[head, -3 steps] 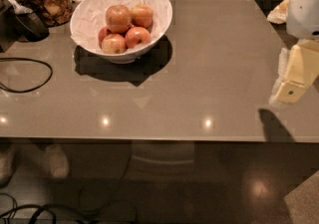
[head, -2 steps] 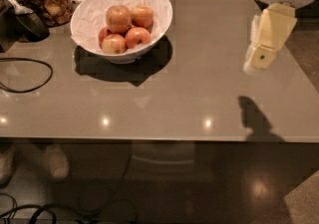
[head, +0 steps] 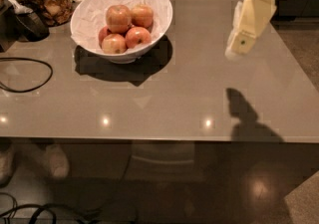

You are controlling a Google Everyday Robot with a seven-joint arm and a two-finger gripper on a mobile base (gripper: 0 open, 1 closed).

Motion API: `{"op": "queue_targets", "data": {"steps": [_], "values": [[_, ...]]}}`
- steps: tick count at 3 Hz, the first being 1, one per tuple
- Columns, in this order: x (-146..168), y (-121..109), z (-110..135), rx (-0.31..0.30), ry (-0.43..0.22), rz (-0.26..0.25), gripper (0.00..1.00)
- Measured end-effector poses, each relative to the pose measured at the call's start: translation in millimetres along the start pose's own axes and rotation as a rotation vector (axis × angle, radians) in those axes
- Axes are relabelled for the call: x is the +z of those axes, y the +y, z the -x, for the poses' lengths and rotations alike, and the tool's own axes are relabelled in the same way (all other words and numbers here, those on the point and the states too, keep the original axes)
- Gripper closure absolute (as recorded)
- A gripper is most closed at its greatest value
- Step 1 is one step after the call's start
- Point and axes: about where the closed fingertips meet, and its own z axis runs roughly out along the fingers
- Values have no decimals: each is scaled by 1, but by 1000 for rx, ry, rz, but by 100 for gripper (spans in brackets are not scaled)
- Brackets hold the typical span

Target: Pick apple from white bowl

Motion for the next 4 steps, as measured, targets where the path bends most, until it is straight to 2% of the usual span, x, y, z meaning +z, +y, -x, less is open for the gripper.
{"op": "queue_targets", "data": {"steps": [1,2,3,4], "values": [[9,-28,33,13,-54,17,0],[4,-36,43,8,-82,-12,0],[31,-47,66,33,-84,30,0],[31,-47,66,33,-84,30,0]]}}
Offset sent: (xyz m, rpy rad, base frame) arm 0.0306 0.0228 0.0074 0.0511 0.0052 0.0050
